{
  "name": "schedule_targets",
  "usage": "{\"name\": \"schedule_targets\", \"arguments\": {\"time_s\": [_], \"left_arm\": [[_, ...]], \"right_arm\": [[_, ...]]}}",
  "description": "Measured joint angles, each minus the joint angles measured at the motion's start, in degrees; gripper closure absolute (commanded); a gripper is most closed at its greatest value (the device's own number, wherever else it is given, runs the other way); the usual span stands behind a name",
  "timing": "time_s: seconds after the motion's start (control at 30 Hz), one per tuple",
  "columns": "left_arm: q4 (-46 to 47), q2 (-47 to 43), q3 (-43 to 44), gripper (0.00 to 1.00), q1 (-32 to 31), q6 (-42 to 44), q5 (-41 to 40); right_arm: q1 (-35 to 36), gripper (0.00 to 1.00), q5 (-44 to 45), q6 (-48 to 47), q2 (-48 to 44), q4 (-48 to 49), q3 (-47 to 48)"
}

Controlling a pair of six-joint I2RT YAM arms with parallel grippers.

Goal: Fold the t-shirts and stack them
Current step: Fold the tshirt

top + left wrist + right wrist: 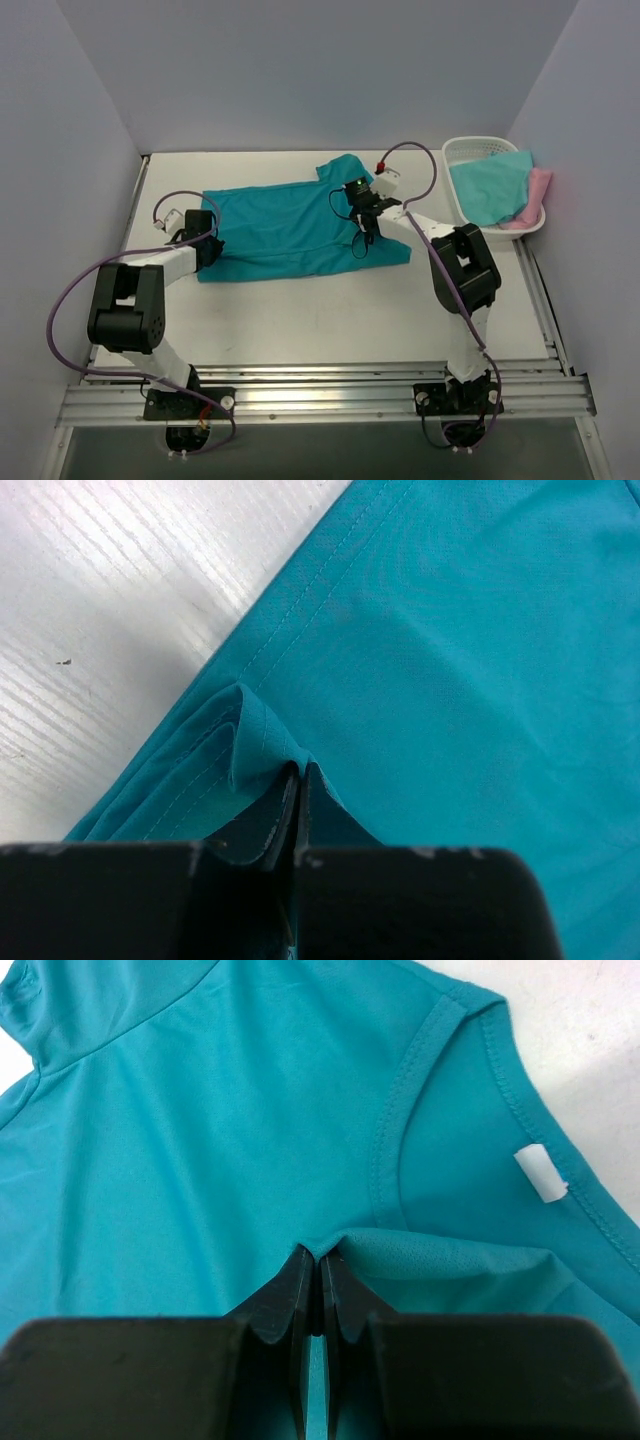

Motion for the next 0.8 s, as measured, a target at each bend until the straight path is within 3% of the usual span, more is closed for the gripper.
{"name": "schedule_targets", "arguments": {"time_s": [0.2,0.23,0.27,0.3,0.33,0.37,0.4,0.8], "left_arm": [[0.02,2.21,2.51,0.98,0.33,0.09,-0.15],[0.0,2.54,2.91,0.97,0.35,0.09,-0.22],[0.02,2.84,3.26,0.8,0.37,0.09,-0.26],[-0.04,3.23,3.74,0.66,0.46,0.22,-0.26],[-0.13,3.58,4.15,0.34,0.57,0.37,-0.24],[-0.11,3.91,4.59,0.17,0.66,0.24,-0.24],[-0.24,4.24,5.05,0.05,0.72,0.42,-0.33],[-3.04,2.16,12.13,0.06,3.17,2.27,-0.2]], "right_arm": [[-0.68,1.0,0.68,0.02,0.26,0.0,0.76],[-0.7,0.9,0.87,0.02,0.52,0.0,1.09],[-0.7,0.76,0.96,0.17,0.87,0.07,1.44],[-0.72,0.38,1.03,0.24,1.33,0.09,1.77],[-0.74,0.19,1.18,-0.07,1.73,0.07,2.29],[-0.74,0.02,1.31,-0.22,2.03,0.09,2.38],[-0.74,0.0,1.42,-0.11,2.4,0.5,2.47],[-2.01,0.0,3.76,-5.03,3.98,2.01,13.53]]}}
